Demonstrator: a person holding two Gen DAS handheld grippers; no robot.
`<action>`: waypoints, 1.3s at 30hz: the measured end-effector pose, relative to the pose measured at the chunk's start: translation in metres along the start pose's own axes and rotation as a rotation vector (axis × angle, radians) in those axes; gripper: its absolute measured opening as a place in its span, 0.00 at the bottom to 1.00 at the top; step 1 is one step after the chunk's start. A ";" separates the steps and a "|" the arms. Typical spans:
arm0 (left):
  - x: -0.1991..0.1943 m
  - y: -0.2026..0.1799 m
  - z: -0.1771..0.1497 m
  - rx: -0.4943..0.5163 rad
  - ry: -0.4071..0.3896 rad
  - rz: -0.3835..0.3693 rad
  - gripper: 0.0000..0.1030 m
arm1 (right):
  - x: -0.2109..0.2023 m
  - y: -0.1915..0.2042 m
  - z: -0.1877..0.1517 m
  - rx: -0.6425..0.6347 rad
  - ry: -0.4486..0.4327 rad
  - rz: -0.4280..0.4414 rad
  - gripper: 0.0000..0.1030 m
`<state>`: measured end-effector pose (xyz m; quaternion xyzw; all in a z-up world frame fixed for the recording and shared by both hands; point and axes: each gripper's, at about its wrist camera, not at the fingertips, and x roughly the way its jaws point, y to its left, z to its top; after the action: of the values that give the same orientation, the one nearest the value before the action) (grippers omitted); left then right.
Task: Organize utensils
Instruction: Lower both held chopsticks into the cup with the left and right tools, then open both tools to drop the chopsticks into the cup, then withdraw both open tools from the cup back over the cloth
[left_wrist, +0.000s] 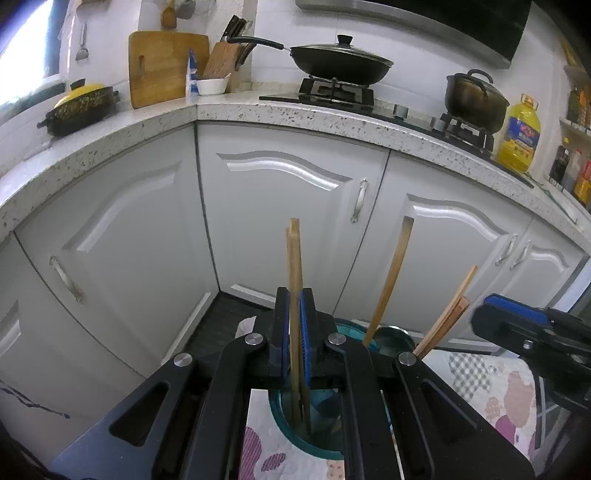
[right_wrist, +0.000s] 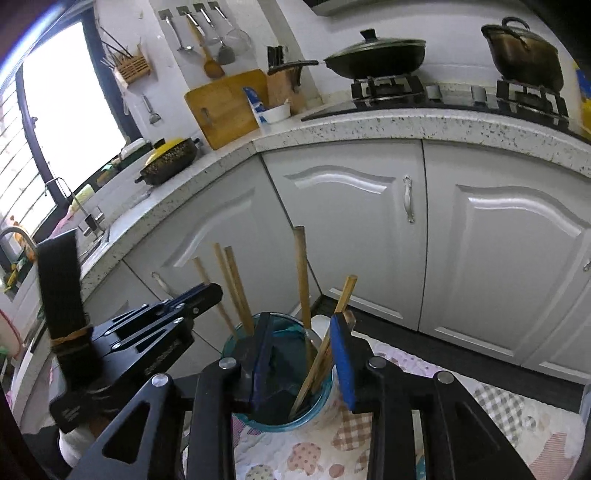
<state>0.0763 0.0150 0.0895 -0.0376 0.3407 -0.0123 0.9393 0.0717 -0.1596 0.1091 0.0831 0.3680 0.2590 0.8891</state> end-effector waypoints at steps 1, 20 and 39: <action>-0.001 0.001 -0.001 -0.002 0.003 0.001 0.05 | -0.002 0.001 -0.001 -0.001 -0.001 0.004 0.29; -0.043 -0.002 -0.020 0.022 0.047 0.037 0.30 | -0.029 0.018 -0.030 -0.043 0.019 -0.051 0.34; -0.068 -0.034 -0.085 0.026 0.154 -0.016 0.30 | -0.056 0.002 -0.102 -0.003 0.104 -0.169 0.36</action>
<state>-0.0308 -0.0208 0.0705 -0.0269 0.4116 -0.0273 0.9106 -0.0332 -0.1916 0.0705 0.0371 0.4190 0.1875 0.8876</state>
